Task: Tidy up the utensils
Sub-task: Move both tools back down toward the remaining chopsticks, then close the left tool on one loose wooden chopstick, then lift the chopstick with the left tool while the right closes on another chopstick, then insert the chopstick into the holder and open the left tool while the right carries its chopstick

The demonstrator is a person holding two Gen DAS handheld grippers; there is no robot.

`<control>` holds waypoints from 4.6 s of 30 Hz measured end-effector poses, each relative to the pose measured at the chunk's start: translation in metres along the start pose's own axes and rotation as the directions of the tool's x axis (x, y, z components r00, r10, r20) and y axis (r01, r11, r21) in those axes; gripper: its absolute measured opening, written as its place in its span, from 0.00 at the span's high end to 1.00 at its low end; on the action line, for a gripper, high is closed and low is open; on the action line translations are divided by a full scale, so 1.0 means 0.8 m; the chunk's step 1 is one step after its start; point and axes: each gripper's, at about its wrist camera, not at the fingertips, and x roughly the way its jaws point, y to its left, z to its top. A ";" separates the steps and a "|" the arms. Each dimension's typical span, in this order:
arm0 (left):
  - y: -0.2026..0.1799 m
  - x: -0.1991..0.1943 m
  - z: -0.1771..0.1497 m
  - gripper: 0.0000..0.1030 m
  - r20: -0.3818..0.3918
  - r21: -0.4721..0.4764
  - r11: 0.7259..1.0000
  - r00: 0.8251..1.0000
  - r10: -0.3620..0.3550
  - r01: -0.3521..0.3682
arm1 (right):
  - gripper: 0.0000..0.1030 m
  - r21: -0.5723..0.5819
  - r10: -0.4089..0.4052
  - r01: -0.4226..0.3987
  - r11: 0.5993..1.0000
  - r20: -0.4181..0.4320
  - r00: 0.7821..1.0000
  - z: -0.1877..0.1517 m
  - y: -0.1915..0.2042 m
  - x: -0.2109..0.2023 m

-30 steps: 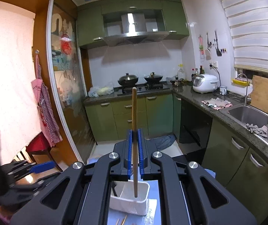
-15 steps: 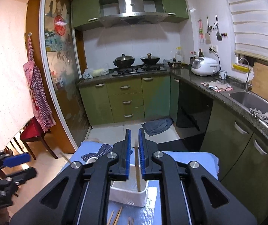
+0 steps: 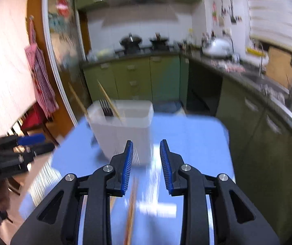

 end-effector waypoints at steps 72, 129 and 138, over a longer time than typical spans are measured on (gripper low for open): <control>0.010 0.029 -0.044 0.94 -0.117 -0.032 0.999 0.993 -0.019 0.015 | 0.88 -0.081 -0.019 -0.026 0.996 -0.512 0.859 -0.091 0.046 0.224; -0.004 -0.053 -0.040 0.94 0.018 0.048 0.999 1.000 -0.023 0.022 | 0.94 0.022 0.140 -0.139 0.990 -0.026 0.990 -0.035 0.021 -0.061; -0.006 -0.069 -0.027 0.94 0.048 0.056 0.998 0.998 -0.029 0.026 | 0.94 0.001 0.147 -0.147 0.989 -0.009 0.989 -0.024 0.025 -0.068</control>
